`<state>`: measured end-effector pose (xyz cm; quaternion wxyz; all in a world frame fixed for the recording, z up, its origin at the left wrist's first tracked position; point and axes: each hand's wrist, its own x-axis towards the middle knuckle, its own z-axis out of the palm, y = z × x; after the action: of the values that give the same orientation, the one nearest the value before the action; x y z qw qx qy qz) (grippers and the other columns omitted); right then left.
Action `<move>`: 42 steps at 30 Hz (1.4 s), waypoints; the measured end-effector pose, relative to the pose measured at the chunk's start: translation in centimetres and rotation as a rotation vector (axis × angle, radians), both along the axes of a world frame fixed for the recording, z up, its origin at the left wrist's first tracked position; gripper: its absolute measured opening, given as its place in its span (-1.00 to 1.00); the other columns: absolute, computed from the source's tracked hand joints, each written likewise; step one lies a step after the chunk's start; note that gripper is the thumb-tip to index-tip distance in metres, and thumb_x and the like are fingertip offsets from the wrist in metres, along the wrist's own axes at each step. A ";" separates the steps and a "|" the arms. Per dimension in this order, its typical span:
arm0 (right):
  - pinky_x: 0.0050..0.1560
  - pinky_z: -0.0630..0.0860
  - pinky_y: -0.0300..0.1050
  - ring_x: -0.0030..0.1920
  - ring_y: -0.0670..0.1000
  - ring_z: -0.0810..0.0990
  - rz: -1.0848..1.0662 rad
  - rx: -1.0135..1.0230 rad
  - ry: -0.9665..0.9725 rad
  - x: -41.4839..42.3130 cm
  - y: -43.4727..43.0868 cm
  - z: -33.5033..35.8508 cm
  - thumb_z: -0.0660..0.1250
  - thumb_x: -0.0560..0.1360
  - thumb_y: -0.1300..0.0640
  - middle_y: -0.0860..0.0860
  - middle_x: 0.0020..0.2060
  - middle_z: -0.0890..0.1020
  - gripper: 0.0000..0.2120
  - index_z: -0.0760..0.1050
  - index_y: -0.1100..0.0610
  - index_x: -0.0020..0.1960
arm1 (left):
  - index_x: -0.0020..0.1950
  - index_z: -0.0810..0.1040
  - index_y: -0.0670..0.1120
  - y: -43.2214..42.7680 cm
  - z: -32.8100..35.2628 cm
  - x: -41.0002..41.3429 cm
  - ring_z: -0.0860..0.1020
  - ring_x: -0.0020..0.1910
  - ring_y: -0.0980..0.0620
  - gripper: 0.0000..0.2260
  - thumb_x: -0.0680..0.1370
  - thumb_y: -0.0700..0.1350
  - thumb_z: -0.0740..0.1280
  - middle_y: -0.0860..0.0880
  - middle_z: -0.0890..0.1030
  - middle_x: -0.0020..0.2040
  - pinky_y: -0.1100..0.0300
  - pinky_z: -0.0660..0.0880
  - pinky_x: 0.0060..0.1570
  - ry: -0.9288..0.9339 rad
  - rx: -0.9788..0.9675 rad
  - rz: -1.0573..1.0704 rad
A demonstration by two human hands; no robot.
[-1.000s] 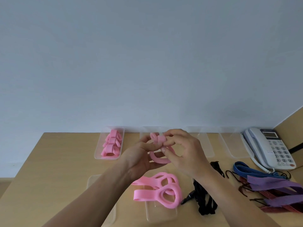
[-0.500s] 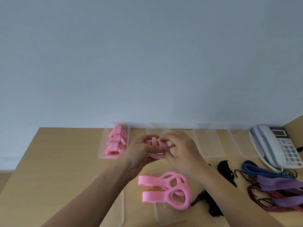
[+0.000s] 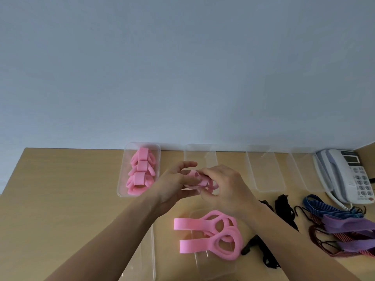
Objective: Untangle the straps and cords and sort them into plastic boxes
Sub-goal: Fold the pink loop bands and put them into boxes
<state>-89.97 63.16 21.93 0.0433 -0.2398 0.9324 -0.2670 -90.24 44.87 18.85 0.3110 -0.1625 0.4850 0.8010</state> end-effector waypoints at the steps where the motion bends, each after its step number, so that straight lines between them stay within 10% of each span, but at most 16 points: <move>1: -0.10 0.44 -0.25 -0.15 -0.10 0.50 -0.014 0.010 0.015 -0.6 0.1 -0.4 0.51 0.43 0.11 -0.08 -0.14 0.65 -0.76 0.62 0.09 0.08 | 0.34 0.53 -0.08 -0.2 -0.4 -0.3 0.69 0.07 -0.07 -0.49 0.40 -0.18 0.52 -0.16 0.64 0.24 -0.01 0.66 0.07 0.020 -0.042 0.008; 9: 0.02 0.46 -0.05 -0.06 0.12 0.62 -0.030 0.209 0.074 -7.5 0.6 -5.8 0.47 0.48 0.11 0.02 -0.07 0.70 -0.77 0.61 0.14 0.12 | 0.35 0.49 -0.02 2.4 -4.4 -2.5 0.57 0.14 -0.03 -0.61 0.55 -0.04 0.43 0.04 0.54 0.23 0.01 0.52 0.17 0.311 -0.989 -0.051; 16: 0.03 0.55 0.02 -0.01 0.12 0.59 -0.058 0.223 0.147 -8.5 0.3 -9.0 0.49 0.44 0.18 0.06 -0.12 0.69 -0.86 0.60 0.18 -0.03 | 0.19 0.46 0.09 2.3 -6.6 -2.8 0.60 -0.10 0.05 -0.69 0.53 -0.21 0.39 0.13 0.57 -0.06 0.03 0.60 -0.17 0.243 -0.989 0.007; 30: 0.03 0.54 0.06 0.00 0.20 0.55 -0.306 0.128 0.236 -0.9 6.0 -7.6 0.58 0.35 0.15 0.12 -0.02 0.65 -0.72 0.65 0.20 0.02 | 0.29 0.57 -0.07 2.7 -5.0 1.2 0.54 0.19 -0.09 -0.66 0.53 -0.19 0.47 -0.06 0.54 0.27 -0.04 0.54 0.15 0.551 -1.168 -0.009; 42: 0.14 0.35 -0.13 0.13 0.04 0.43 -0.175 0.437 -0.197 10.8 9.7 -9.0 0.22 0.57 -0.13 -0.01 0.13 0.55 -0.63 0.47 0.06 0.25 | 0.10 0.70 -0.16 5.9 -4.7 11.1 0.61 0.10 -0.22 -0.74 0.42 -0.27 0.55 -0.12 0.69 0.08 0.12 0.40 0.11 0.926 -1.302 -0.295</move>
<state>-79.20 72.91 12.88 0.1616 -0.1158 0.9764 -0.0839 -79.17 50.81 14.13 0.0242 0.1025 0.9497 0.2950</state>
